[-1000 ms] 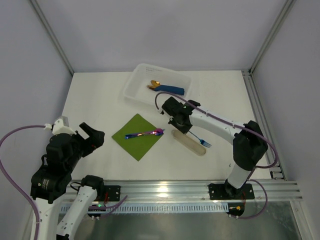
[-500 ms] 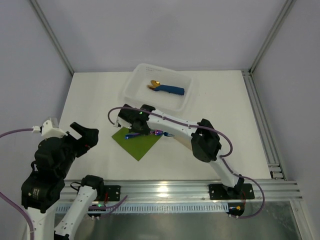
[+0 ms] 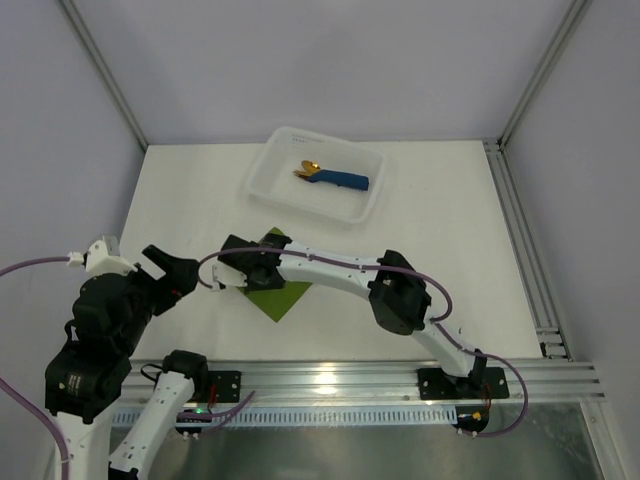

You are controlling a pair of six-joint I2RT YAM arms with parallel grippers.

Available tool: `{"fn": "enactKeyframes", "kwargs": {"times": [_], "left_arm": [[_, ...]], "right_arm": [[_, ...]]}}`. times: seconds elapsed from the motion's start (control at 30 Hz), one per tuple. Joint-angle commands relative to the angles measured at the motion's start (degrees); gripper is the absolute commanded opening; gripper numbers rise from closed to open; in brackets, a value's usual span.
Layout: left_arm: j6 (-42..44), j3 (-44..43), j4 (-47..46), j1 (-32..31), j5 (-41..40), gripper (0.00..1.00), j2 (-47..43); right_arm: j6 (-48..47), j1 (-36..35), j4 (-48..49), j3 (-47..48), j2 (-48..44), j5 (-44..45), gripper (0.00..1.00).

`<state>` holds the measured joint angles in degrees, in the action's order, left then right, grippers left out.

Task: Place the utensils on the paper napkin and roll it up
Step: Place the utensils on the napkin.

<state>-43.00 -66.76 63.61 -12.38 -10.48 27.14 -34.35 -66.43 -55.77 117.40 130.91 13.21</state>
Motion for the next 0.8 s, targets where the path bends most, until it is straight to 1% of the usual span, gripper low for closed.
{"fn": "enactKeyframes", "kwargs": {"times": [0.0,0.33,0.77], "left_arm": [[0.6,-0.6,0.1,-0.1,-0.2,0.93,0.0],[0.7,-0.7,0.4,-0.1,-0.2,0.93,-0.1],[0.8,-0.2,0.3,-0.1,0.1,0.93,-0.1]], "right_arm": [[-3.5,-0.4,2.0,0.8,1.6,0.2,0.04],[-7.0,-0.3,5.4,0.1,4.6,2.2,0.04],[-6.9,1.3,6.6,0.5,6.3,2.0,0.04]]}}
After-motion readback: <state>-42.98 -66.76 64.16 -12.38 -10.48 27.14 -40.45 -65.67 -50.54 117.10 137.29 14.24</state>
